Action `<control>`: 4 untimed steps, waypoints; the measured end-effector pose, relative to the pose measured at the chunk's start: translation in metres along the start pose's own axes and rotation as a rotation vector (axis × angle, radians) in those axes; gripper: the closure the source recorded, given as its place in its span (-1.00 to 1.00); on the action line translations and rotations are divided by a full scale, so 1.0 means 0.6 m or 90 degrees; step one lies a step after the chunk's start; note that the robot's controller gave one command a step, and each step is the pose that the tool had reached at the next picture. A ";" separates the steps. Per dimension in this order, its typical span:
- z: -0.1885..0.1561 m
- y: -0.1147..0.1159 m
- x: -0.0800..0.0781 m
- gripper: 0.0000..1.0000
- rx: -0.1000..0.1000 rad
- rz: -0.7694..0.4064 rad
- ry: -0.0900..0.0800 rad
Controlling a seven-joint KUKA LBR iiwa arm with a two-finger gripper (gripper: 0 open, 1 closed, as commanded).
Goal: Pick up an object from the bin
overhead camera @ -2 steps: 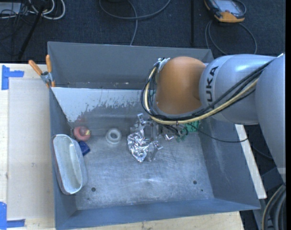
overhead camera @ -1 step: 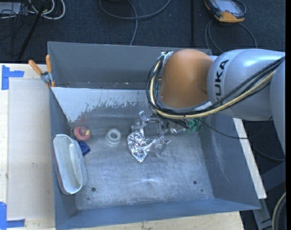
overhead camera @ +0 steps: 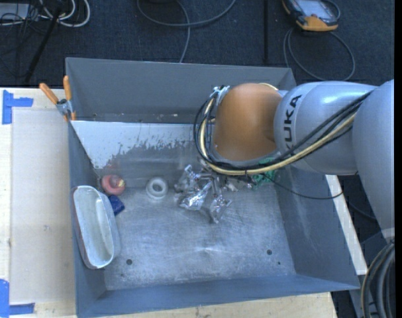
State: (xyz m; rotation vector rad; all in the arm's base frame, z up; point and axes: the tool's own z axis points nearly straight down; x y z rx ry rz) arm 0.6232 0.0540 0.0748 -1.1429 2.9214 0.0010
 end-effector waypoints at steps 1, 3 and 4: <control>-0.003 -0.001 -0.002 -1.00 -0.001 0.004 0.001; -0.029 -0.003 -0.008 1.00 -0.001 0.008 0.000; -0.053 -0.004 -0.009 1.00 -0.001 0.012 0.001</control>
Offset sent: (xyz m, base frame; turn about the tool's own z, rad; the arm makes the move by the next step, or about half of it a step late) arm 0.0000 0.0000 0.0000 0.0000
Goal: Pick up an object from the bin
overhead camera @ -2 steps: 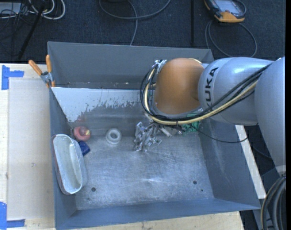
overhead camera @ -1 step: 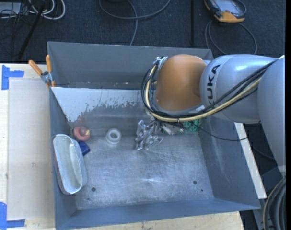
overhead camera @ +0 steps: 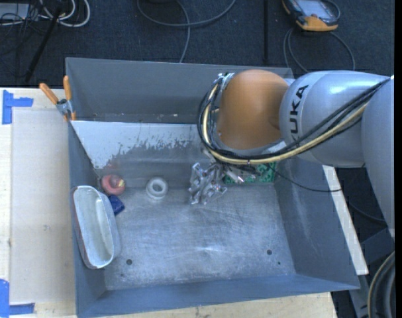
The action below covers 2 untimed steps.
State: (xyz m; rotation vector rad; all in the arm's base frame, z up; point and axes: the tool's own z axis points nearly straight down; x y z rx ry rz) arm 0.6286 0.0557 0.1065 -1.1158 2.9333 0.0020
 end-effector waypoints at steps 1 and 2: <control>-0.151 -0.001 -0.004 1.00 0.003 0.005 -0.003; -0.151 -0.001 -0.005 1.00 0.000 0.008 0.000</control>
Offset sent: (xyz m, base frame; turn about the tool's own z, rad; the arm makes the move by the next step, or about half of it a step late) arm -0.0001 0.0001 0.0857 0.0000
